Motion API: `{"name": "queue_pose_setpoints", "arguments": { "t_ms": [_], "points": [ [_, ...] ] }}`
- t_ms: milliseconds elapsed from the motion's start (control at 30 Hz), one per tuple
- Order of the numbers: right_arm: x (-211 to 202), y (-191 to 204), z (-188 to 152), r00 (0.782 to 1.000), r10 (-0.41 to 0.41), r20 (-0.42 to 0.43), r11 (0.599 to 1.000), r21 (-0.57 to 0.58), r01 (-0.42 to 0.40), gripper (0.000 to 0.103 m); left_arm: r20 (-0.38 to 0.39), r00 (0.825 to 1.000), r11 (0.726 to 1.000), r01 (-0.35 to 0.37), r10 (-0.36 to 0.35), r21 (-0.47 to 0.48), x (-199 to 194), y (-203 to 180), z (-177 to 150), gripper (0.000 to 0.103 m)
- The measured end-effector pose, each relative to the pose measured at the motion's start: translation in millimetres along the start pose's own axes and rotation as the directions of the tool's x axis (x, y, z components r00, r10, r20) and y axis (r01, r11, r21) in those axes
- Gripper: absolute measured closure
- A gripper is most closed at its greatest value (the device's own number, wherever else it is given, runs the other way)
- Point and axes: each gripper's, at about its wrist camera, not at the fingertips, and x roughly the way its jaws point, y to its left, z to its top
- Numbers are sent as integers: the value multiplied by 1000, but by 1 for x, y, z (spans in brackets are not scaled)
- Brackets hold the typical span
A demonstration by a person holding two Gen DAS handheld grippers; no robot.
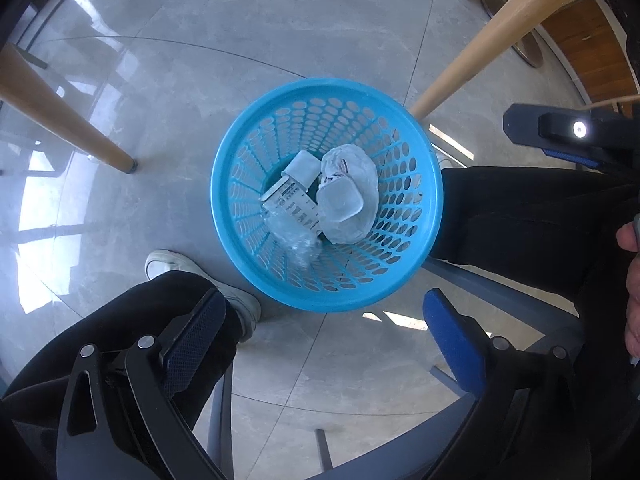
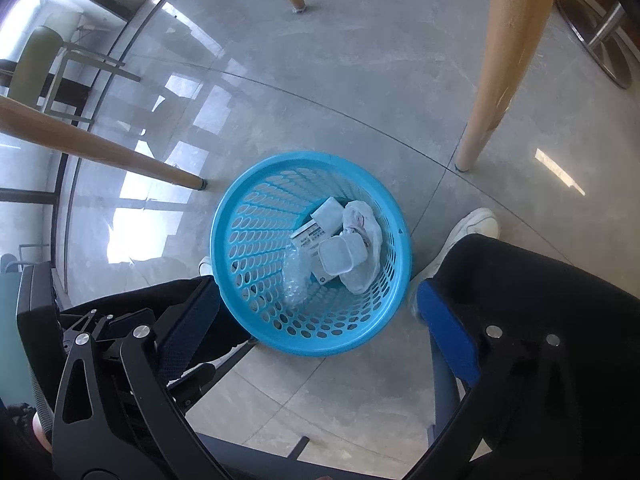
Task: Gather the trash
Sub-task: 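Raise both tools from the basket back toward the table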
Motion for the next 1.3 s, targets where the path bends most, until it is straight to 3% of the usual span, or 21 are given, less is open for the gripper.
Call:
{"name": "queue_pose_setpoints", "arguments": {
  "t_ms": [433, 767, 867, 967, 1200, 1300],
  "points": [
    [-51, 11, -54, 998, 15, 67, 995, -95, -8, 9, 112, 994, 999, -7, 3, 32, -56, -1, -41, 6],
    [-114, 7, -96, 987, 44, 155, 988, -151, -20, 9, 242, 970, 1000, -2, 5, -14, -113, 13, -77, 6],
    [-135, 6, -105, 983, 52, 175, 985, -173, -21, 9, 296, 955, 1000, 13, -6, -23, -133, 18, -89, 6],
    [-160, 8, -114, 975, 61, 213, 980, -196, -19, 9, 370, 928, 998, 49, -34, -32, -153, 24, -99, 6],
    [-219, 23, -135, 944, 103, 314, 959, -285, -10, 9, 474, 881, 999, 32, -12, -34, -197, 26, -121, 6],
    [-240, 29, -143, 933, 121, 338, 948, -317, -8, 9, 538, 843, 1000, 14, 3, -28, -219, 21, -134, 6]
  ]
}}
